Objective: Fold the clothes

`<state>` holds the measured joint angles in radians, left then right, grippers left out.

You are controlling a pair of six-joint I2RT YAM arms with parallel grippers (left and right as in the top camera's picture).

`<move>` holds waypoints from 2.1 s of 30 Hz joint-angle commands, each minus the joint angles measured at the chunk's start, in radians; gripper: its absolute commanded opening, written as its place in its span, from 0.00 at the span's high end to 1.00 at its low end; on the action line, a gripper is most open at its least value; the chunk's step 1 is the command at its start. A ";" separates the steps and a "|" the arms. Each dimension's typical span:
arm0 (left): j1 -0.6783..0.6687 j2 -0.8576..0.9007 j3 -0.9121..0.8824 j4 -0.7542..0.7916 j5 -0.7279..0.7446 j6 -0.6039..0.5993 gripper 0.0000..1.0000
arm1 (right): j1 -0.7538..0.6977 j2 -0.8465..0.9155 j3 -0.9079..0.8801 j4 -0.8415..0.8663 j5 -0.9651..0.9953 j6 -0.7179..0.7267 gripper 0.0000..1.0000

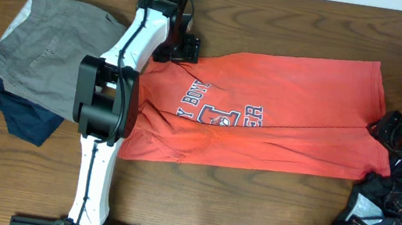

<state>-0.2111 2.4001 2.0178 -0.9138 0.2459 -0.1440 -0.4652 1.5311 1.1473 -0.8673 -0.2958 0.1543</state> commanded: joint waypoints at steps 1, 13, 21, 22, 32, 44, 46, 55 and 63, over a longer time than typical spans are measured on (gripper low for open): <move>0.005 0.000 -0.020 0.015 -0.056 0.020 0.22 | 0.008 -0.002 0.006 -0.001 0.003 -0.014 0.60; -0.002 0.058 -0.026 0.023 -0.053 0.013 0.22 | 0.008 -0.002 0.006 -0.002 0.003 -0.014 0.59; -0.002 0.071 -0.026 -0.027 -0.052 0.013 0.66 | 0.008 -0.002 0.006 0.005 0.004 -0.013 0.60; -0.002 0.070 -0.023 -0.027 -0.051 0.013 0.77 | 0.008 -0.002 0.006 0.006 0.003 -0.013 0.60; -0.002 -0.013 0.031 -0.023 -0.045 0.010 0.94 | 0.019 -0.001 0.006 0.003 0.009 -0.014 0.69; -0.002 -0.142 0.031 -0.056 -0.045 -0.056 0.94 | 0.116 0.034 0.006 0.069 0.106 -0.006 0.66; -0.002 -0.141 0.030 -0.072 -0.045 -0.056 0.94 | 0.119 0.050 0.006 0.114 0.110 0.008 0.66; -0.003 -0.141 0.028 -0.113 -0.045 -0.056 0.94 | 0.133 0.293 0.225 0.180 0.109 0.038 0.69; -0.003 -0.141 0.014 -0.126 -0.045 -0.056 0.94 | 0.150 0.604 0.586 0.227 0.113 0.011 0.56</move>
<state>-0.2127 2.2627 2.0312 -1.0321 0.2031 -0.1871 -0.3378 2.0617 1.6501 -0.6548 -0.1833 0.1844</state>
